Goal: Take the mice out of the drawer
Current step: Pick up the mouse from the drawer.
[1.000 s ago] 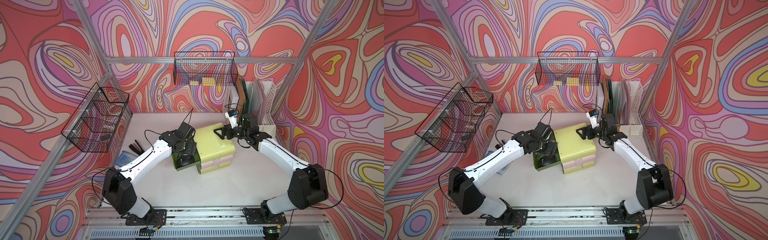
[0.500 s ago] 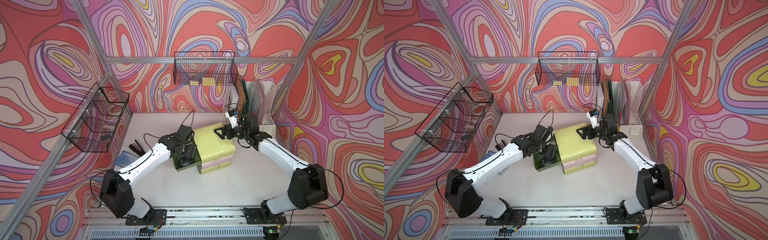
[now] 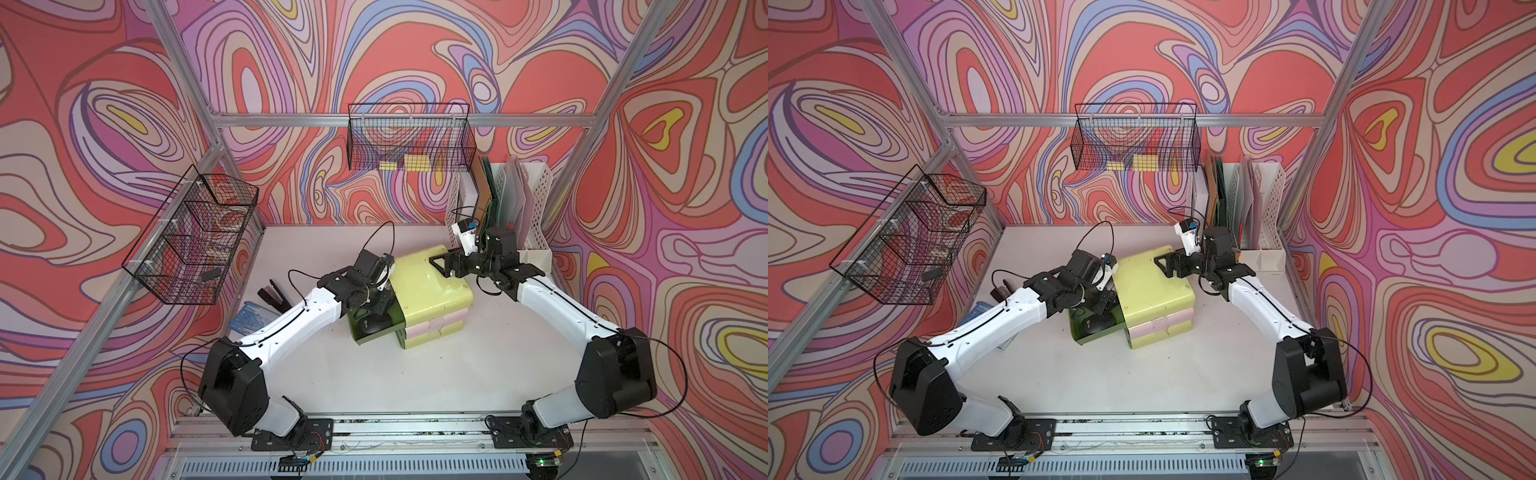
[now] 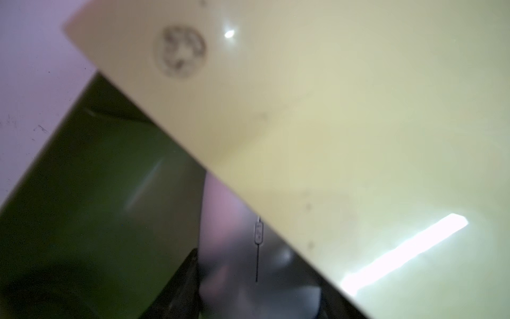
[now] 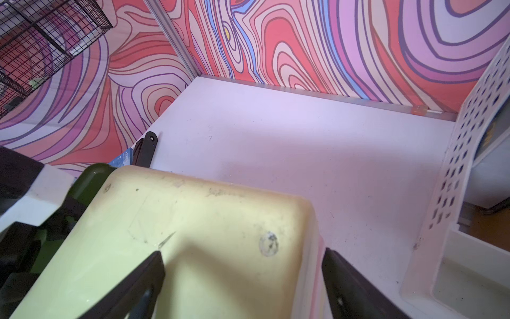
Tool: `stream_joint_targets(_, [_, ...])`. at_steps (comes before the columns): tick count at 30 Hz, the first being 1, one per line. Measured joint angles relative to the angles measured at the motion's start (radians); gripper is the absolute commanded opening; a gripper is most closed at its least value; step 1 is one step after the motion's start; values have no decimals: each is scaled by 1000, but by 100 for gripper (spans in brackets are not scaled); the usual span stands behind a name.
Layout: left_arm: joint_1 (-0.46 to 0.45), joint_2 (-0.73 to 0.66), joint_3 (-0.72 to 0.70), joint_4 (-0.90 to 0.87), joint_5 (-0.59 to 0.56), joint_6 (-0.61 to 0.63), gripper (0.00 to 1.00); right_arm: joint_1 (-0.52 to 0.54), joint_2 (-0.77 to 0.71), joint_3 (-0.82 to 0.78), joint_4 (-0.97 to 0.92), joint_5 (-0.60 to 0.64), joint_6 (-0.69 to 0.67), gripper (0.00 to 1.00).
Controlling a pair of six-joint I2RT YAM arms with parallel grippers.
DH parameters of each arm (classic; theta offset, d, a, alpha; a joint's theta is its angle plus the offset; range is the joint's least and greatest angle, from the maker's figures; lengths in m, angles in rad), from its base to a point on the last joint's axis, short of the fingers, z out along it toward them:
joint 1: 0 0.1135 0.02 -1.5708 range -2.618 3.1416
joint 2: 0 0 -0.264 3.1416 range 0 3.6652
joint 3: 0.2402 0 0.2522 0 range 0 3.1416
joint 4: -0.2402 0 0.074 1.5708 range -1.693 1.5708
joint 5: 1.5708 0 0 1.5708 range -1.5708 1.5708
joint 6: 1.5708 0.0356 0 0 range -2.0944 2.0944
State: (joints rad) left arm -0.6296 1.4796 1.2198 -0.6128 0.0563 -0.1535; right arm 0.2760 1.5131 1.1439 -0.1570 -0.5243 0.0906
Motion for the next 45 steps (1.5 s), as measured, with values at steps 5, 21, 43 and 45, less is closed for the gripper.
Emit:
stream_joint_targets(5, [-3,-12,1,-8,-8,0,54,0,0,0,2,0,0,93])
stream_joint_targets(21, [-39,19,377,-539,-183,-40,57,36,12,0,8,-55,19,93])
stream_joint_targets(43, [-39,-306,101,-617,-473,-321,58,36,15,0,7,-59,24,93])
stream_joint_targets(45, [-39,-404,18,-629,-488,-399,57,36,16,0,7,-60,25,93])
